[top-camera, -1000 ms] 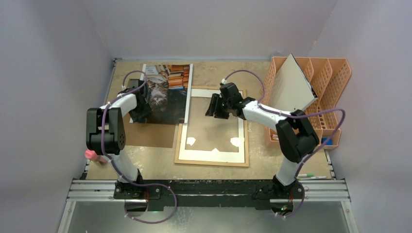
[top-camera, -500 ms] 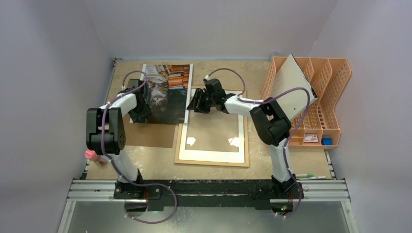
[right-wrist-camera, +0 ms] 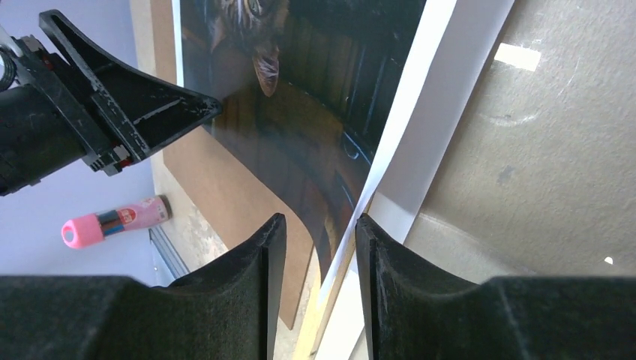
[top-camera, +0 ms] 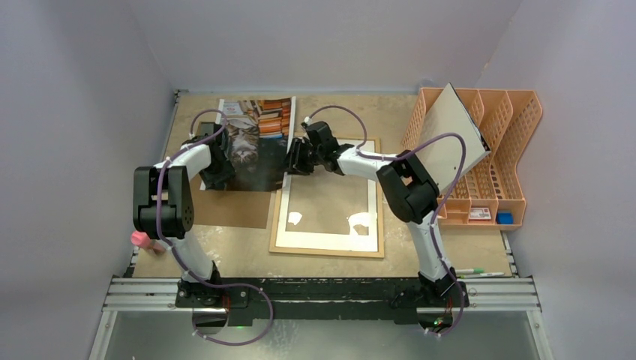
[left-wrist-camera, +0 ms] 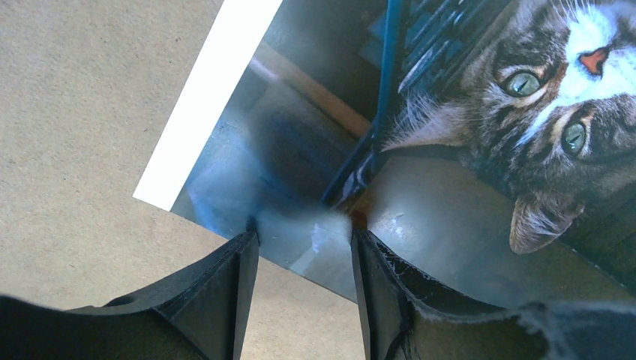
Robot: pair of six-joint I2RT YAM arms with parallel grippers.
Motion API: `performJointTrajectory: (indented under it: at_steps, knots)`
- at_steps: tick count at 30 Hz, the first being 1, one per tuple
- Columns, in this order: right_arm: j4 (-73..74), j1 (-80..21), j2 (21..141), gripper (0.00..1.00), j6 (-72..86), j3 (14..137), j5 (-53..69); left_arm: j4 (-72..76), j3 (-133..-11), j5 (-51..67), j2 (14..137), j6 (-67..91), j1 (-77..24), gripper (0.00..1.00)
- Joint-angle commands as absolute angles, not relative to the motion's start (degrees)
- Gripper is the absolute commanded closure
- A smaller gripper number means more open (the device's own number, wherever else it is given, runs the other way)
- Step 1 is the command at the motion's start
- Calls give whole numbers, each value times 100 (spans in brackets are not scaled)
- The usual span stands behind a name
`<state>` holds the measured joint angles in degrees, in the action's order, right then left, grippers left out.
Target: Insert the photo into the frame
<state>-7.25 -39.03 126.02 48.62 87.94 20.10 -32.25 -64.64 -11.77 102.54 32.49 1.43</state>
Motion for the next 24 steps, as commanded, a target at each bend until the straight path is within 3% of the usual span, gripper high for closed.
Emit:
performJointTrajectory:
  at_steps: [1, 6, 9, 14, 24]
  knots:
    - [-1088, -3931, 12652, 59, 4944, 8956, 2425, -3252, -6559, -1037, 10316, 3379, 149, 49]
    - [-943, -3933, 12914, 60, 5056, 9212, 2649, -3241, -6512, -1020, 10283, 3414, 149, 49]
    - [-1070, -3934, 12942, 66, 5210, 9197, 2750, -3240, -6495, -1020, 10247, 3429, 149, 49]
    - [-985, -3930, 12744, 100, 5247, 9271, 2729, -3315, -6591, -1059, 10038, 3487, 150, 48]
    - [-1180, -3796, 11558, 100, 4895, 9605, 2431, -3467, -7484, -1148, 8707, 3513, 149, 36]
